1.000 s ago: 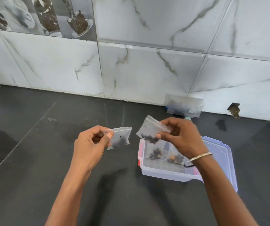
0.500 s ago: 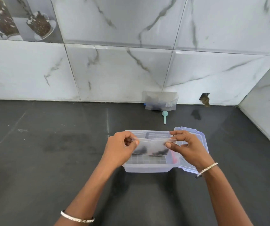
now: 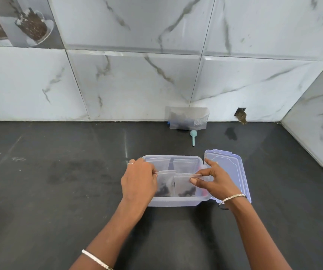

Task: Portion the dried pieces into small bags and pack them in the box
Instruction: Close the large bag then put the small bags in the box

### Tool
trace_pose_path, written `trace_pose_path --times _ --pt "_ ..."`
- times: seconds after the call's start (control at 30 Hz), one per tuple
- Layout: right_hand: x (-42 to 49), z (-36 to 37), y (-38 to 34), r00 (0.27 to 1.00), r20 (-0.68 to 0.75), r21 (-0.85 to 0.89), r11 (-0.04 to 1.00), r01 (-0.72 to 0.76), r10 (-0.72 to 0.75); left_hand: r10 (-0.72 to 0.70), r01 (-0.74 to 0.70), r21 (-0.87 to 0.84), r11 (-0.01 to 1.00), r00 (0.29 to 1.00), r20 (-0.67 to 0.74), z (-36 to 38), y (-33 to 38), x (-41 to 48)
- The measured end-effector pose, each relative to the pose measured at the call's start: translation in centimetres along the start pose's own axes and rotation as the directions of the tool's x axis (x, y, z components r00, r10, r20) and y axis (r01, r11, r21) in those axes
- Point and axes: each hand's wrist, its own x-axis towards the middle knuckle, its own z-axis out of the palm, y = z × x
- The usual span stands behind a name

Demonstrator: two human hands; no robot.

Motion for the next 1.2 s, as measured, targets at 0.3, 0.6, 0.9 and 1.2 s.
trace_pose_path --times 0.3,0.6,0.9,1.2 --pt "1.8 1.3 0.0 0.993 -0.106 -0.206 0.978 0.031 -0.053 -0.063 0.063 0.081 0.995 0.998 0.005 0.5 -0.8 1.1" --pt "1.1 -0.2 -0.4 0.922 -0.347 -0.172 0.978 0.120 -0.174 0.040 -0.082 -0.176 0.981 0.972 -0.231 0.8 -0.1 0.2" --pt "-2.3 -4.0 6.0 0.800 -0.590 0.067 0.994 -0.089 0.111 0.430 -0.329 -0.559 0.761 0.901 0.055 3.6 7.5 -6.4" --pt "-4.8 -3.6 10.4 0.788 -0.493 0.118 0.926 -0.359 0.369 0.322 -0.256 -0.195 0.947 0.724 0.610 7.7 11.9 -8.5"
